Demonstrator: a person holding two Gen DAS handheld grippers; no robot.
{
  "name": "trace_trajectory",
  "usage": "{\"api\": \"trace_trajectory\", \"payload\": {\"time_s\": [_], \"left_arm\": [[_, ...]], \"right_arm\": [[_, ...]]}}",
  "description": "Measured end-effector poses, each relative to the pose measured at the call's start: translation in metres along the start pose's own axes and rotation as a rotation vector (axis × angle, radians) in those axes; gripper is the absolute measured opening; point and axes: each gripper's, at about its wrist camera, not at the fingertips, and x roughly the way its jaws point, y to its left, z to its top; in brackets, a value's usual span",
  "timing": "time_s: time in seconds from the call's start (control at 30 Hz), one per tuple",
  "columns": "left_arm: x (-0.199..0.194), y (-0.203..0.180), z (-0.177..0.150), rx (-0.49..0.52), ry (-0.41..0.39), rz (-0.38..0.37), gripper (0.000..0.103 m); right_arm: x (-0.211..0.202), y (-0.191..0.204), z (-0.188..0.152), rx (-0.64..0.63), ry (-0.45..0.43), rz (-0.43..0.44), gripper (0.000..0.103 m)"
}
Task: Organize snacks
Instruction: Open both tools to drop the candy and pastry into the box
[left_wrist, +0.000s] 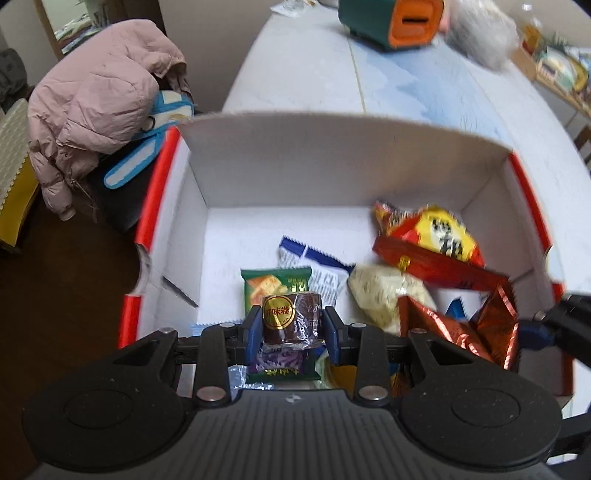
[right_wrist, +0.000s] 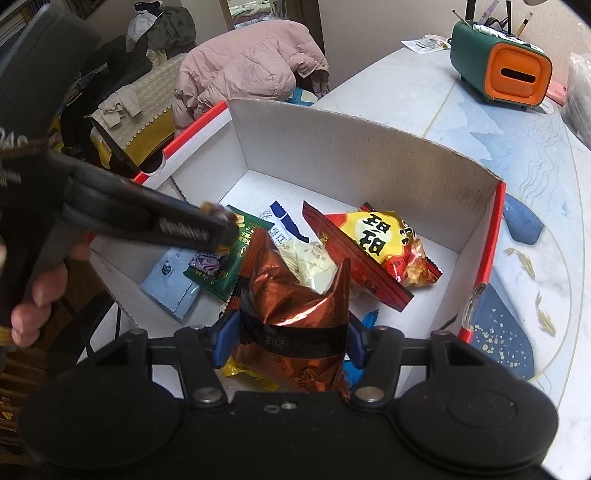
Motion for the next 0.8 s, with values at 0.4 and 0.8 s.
{"api": "trace_trajectory", "payload": {"time_s": [0.4,0.8], "left_arm": [[0.011,0.000,-0.003,-0.007,0.030,-0.002,0.034],[-0.024,0.007,-0.017,-0.021,-0.065,-0.026,0.042]], "right_arm": [[-0.003,0.000,-0.002,-0.014,-0.019,-0.017,0.070],[-0.031,-0.002,-0.008,-0.003,-0.095,0.003,0.081]]}}
